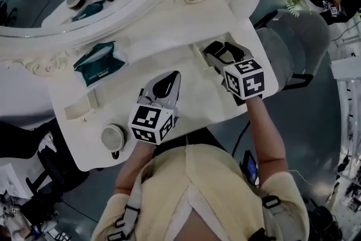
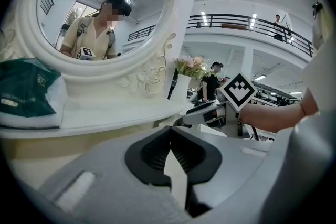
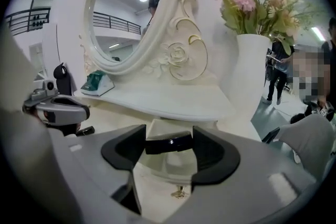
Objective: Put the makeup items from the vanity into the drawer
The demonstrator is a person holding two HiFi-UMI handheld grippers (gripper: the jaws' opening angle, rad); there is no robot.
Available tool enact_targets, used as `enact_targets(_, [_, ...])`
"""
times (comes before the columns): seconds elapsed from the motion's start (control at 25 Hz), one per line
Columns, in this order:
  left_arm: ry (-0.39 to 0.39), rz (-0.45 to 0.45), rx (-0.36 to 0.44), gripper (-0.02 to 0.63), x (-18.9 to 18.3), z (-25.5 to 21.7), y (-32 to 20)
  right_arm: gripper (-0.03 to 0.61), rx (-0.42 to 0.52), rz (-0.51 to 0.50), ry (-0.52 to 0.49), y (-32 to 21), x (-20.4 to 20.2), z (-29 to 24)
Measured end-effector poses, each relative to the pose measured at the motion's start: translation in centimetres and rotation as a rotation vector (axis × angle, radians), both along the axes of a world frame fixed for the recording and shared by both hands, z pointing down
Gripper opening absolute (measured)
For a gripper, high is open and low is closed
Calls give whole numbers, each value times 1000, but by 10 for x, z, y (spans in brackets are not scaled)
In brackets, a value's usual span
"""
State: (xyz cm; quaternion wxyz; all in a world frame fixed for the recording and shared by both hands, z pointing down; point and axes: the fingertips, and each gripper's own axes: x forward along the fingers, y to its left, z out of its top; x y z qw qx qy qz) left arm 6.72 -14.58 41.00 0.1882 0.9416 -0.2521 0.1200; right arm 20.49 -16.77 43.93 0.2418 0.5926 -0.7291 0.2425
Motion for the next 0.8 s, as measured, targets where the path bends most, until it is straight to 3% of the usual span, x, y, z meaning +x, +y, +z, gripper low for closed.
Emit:
enact_targets(0.32, [-2,14,-11,-2,4,5,-4,279,-112,-77,27,-17,-7,11])
enact_targets(0.8, [6,29,-20,-2,4,6,-6,281,-182,-126,36,-21,-11,23])
